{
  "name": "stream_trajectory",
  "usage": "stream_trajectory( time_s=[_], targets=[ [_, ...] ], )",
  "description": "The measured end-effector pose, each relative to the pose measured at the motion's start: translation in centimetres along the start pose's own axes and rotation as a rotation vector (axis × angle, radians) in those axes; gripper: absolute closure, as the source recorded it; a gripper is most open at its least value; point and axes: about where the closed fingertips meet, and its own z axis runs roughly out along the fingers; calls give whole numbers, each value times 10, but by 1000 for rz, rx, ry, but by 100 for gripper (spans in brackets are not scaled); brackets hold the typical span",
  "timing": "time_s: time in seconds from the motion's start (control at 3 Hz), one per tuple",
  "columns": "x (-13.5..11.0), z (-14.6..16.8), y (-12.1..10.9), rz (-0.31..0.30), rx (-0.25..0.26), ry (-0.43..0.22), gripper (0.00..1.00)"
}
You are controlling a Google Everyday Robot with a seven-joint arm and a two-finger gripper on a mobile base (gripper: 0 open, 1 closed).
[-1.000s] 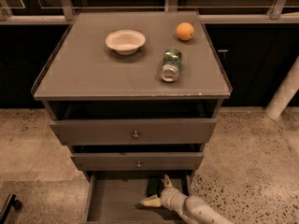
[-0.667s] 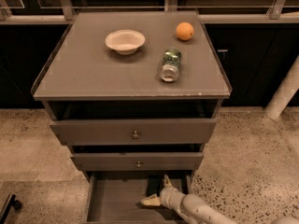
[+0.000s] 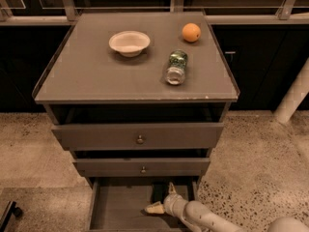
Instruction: Pick sponge from bottom drawer and place on counter
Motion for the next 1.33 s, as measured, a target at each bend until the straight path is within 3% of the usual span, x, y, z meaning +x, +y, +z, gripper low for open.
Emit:
stream_trajectory(
  time_s=[1.0,1.33],
  targets=[
    [11,11,22,18,-44,29,0],
    [14,14,18,-14,-24,45,0]
  ],
)
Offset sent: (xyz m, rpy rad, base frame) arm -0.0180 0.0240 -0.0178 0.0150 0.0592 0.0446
